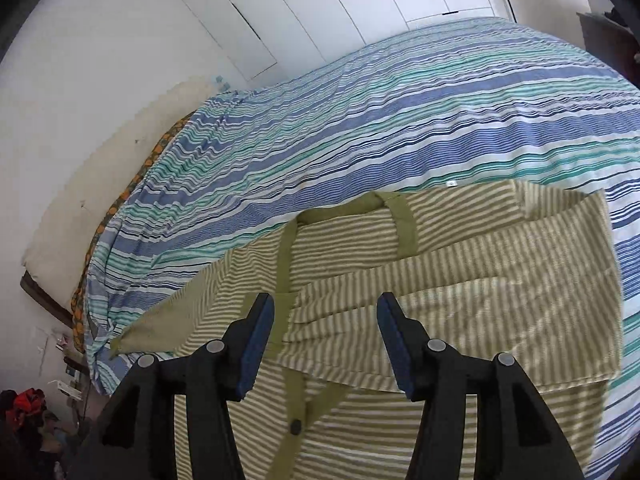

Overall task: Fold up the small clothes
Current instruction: 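Lift the sleeve and lay it across the cardigan back, open right gripper, then grasp the cuff of the remaining sleeve with the left gripper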

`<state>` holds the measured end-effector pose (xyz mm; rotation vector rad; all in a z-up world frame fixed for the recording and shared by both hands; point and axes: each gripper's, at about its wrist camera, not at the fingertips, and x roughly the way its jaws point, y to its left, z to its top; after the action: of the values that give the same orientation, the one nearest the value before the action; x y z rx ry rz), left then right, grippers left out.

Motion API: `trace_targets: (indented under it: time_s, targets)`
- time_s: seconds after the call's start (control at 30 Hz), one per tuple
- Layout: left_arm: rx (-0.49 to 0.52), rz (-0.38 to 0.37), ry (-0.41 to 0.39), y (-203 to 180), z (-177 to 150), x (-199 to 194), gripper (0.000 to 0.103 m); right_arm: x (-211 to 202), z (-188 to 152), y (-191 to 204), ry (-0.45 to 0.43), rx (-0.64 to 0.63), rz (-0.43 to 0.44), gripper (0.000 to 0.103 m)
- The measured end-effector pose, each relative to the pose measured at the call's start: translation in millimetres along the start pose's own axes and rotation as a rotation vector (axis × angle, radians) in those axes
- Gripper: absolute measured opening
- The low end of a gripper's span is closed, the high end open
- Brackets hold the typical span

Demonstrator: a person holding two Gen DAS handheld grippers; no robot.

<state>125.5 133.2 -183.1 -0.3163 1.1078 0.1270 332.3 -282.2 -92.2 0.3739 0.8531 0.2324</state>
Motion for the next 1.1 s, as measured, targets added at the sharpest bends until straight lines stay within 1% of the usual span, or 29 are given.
trace_targets:
  time_s: [0.07,0.1,0.13,0.17,0.2,0.27,0.3,0.33,0.4,0.5,0.57,0.63,0.7,0.77,0.8,0.87,0.93,1.0,1.1]
  targets:
    - [0.003,0.007,0.002,-1.7,-0.1,1.1,0.092,-8.9,-3.9,-38.3,0.01,0.001,-0.14,0.06]
    - [0.004,0.011,0.002,-2.6,-0.6,1.4,0.092,-7.3,-10.4,-58.1,0.043,0.021,-0.191,0.069]
    - [0.007,0.016,0.003,-3.7,-0.5,2.1,0.092,1.4,-20.2,-78.9,0.115,0.06,-0.22,0.072]
    - [0.011,0.021,0.003,-4.8,-0.9,2.4,0.092,14.1,-31.7,-97.8,0.216,0.103,-0.22,0.072]
    - [0.014,0.025,0.002,-5.5,-1.4,2.3,0.092,16.9,-38.5,-107.6,0.255,0.107,-0.2,0.067]
    - [0.019,0.028,-0.001,-5.5,-3.1,1.2,0.092,2.1,-42.2,-99.0,0.172,0.004,-0.218,0.065]
    - [0.024,0.029,-0.004,-5.8,-3.4,0.5,0.092,-3.3,-42.5,-92.1,0.159,-0.024,-0.226,0.065]
    - [0.03,0.03,-0.007,-6.4,-2.9,0.2,0.092,-11.2,-43.6,-83.4,0.142,-0.048,-0.215,0.065]
    - [0.04,0.035,-0.007,-7.1,-1.8,1.2,0.093,-32.8,-49.4,-52.5,0.099,-0.132,-0.184,0.066]
    - [0.044,0.041,-0.001,-7.5,-1.7,3.5,0.094,-52.1,-81.9,-8.0,0.092,-0.29,-0.159,0.067]
    - [0.051,0.04,0.007,-9.0,-1.8,5.7,0.095,-61.4,-114.8,6.3,0.115,-0.343,-0.15,0.067]
    - [0.061,0.039,0.029,-10.5,-2.6,10.1,0.098,-63.5,-148.9,6.2,0.17,-0.34,-0.149,0.067]
    - [0.076,0.043,0.06,-12.7,-4.3,16.7,0.101,-59.8,-184.9,-3.8,0.242,-0.309,-0.183,0.068]
    - [0.084,0.049,0.072,-14.2,-5.4,20.5,0.102,-74.1,-207.2,-11.4,0.169,-0.291,-0.2,0.072]
    - [0.085,0.051,0.07,-14.4,-5.7,20.7,0.102,-76.9,-212.3,-10.6,0.159,-0.297,-0.212,0.074]
    - [0.08,0.052,0.073,-14.3,-5.9,21.5,0.102,-75.9,-213.7,-5.3,0.167,-0.327,-0.239,0.075]
    - [0.072,0.052,0.079,-13.8,-5.7,21.6,0.102,-73.1,-215.5,-6.2,0.159,-0.316,-0.238,0.08]
    - [0.067,0.053,0.082,-15.2,-5.1,22.8,0.102,-70.9,-219.5,-8.0,0.132,-0.305,-0.234,0.083]
    - [0.065,0.05,0.086,-15.4,-4.7,23.7,0.102,-68.4,-220.8,-4.4,0.123,-0.33,-0.252,0.084]
